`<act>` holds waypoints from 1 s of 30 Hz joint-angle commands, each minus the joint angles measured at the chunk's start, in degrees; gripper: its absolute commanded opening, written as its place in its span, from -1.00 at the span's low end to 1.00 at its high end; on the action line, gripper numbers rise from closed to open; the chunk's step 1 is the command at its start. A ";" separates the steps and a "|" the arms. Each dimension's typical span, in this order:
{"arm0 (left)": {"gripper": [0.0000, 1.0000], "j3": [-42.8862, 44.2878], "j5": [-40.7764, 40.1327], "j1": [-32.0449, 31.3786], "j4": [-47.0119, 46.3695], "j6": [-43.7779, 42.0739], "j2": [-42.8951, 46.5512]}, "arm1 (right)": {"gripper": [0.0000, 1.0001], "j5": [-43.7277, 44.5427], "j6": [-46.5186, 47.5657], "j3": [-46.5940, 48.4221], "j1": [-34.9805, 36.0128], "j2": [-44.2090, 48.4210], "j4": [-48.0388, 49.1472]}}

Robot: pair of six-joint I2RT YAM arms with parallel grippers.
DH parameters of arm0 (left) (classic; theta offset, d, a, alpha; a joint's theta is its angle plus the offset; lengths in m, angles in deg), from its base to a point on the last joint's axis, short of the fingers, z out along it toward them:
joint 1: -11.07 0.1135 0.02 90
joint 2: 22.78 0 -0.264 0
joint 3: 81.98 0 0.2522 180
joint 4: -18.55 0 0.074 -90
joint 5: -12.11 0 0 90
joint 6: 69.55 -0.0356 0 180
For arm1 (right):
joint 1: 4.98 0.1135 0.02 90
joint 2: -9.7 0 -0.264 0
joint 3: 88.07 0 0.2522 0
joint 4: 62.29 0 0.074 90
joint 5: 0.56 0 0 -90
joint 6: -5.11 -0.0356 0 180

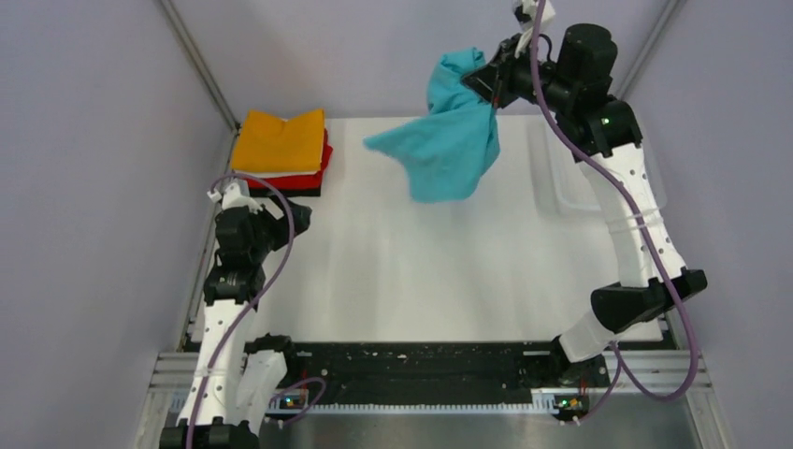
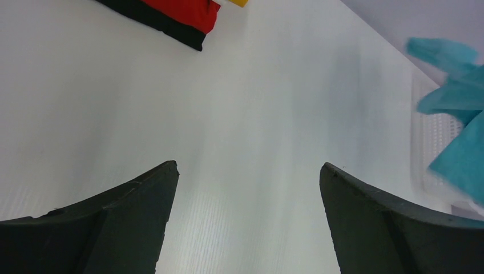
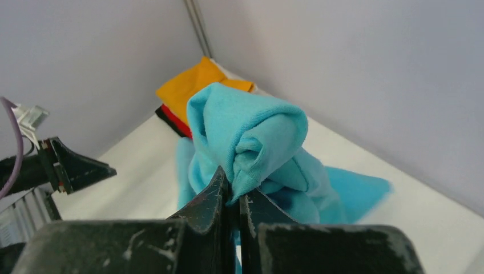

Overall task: Fold and stack the t-shirts
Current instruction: Move the tshirt to the center of the board, then flatten out the tshirt

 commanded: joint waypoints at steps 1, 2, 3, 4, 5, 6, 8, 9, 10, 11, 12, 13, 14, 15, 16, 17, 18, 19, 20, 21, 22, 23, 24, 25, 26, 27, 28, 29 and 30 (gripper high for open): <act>0.97 1.17 -4.70 -0.18 3.13 1.07 2.02 | -1.00 -1.37 0.73 -7.57 0.83 2.24 3.26; 0.97 1.30 -5.37 -0.19 4.17 1.09 2.17 | -1.00 0.01 1.15 -10.62 0.79 2.97 3.29; 0.97 1.35 -5.68 -0.21 5.06 1.29 2.31 | -1.00 1.25 2.04 -14.08 0.76 4.01 3.49; 0.97 1.06 -5.79 -0.21 5.40 1.59 2.53 | -1.00 2.73 3.20 -17.74 0.75 4.86 3.54; 0.97 0.73 -5.73 -0.19 5.56 1.90 2.83 | -1.00 4.64 4.21 -21.57 0.83 5.82 3.64; 0.98 0.36 -5.58 -0.23 5.59 2.07 3.16 | -0.98 7.20 5.07 -25.78 0.82 6.51 3.65; 0.98 -0.49 -5.82 -0.20 5.72 2.69 3.42 | -0.63 13.04 5.52 -33.22 0.77 7.17 3.58; 0.98 -0.86 -5.81 -0.20 5.79 2.90 3.45 | -0.22 17.52 6.70 -36.54 0.74 7.07 3.57; 0.97 -1.08 -5.73 -0.24 5.88 3.14 3.19 | 0.15 23.56 6.31 -38.96 0.70 6.82 3.36; 0.97 -1.44 -5.65 -0.24 6.11 3.59 2.82 | 0.31 31.13 3.06 -41.34 0.76 6.48 3.23; 0.97 -1.70 -5.33 -0.22 6.30 4.16 2.22 | 0.40 36.79 1.45 -42.54 0.75 6.25 2.73; 0.97 -2.08 -4.67 -0.19 6.43 4.59 1.60 | 0.53 40.40 0.23 -43.57 0.69 6.25 2.11; 0.97 -2.42 -4.14 -0.15 6.27 5.15 0.81 | 0.64 42.58 -1.80 -44.74 0.77 6.57 1.45; 0.97 -3.00 -3.80 -0.21 5.98 5.67 -0.04 | 0.91 43.31 -4.11 -46.03 0.75 7.24 1.08; 0.97 -3.40 -3.87 -0.32 5.61 6.26 -0.93 | 0.97 42.10 -5.84 -47.81 0.89 8.21 0.83; 0.98 -3.71 -4.19 -0.27 5.25 6.81 -2.19 | 0.98 40.07 -7.42 -49.84 1.20 9.22 0.62; 0.98 -3.85 -4.30 -0.27 4.69 7.24 -3.53 | 0.98 38.53 -8.76 -52.07 1.86 10.98 0.70; 0.98 -3.92 -4.08 -0.30 3.86 7.50 -5.20 | 0.97 37.75 -9.86 -54.67 2.69 12.37 0.71; 0.97 -3.84 -3.64 -0.30 2.97 7.57 -7.14 | 0.98 37.62 -10.82 -56.85 4.10 13.81 0.38; 0.97 -3.56 -2.66 -0.28 1.85 7.55 -9.11 | 0.98 37.85 -11.84 -58.99 5.21 15.20 -0.43; 0.97 -3.15 -2.26 -0.28 0.74 7.30 -11.48 | 0.97 37.83 -12.85 -60.83 6.45 16.77 -1.56; 0.97 -2.58 -2.23 -0.30 -0.35 7.13 -13.98 | 0.98 37.42 -13.82 -62.53 7.78 18.36 -2.78; 0.97 -1.80 -2.12 -0.30 -1.29 6.92 -16.66 | 0.97 36.45 -14.94 -64.47 9.23 20.18 -3.62; 0.97 -1.00 -2.00 -0.29 -2.17 6.57 -20.53 | 0.97 35.16 -16.02 -66.28 10.64 21.82 -4.27; 0.97 0.62 -1.51 -0.29 -2.84 6.41 -23.70 | 0.98 33.26 -17.65 -68.89 12.05 23.45 -4.91; 0.97 2.44 -0.28 -0.24 -2.97 6.04 -26.73 | 0.97 31.18 -18.58 -70.15 13.33 24.79 -5.09; 0.97 4.20 0.89 -0.32 -3.01 5.71 -30.06 | 0.97 29.19 -20.10 -71.80 14.60 25.92 -5.42; 0.96 5.98 2.00 -0.43 -3.10 5.80 -33.35 | 0.97 27.85 -22.25 -73.89 15.95 26.69 -6.05; 0.92 7.60 3.21 -0.48 -3.23 5.74 -36.61 | 0.98 27.37 -23.95 -75.29 17.37 27.42 -6.59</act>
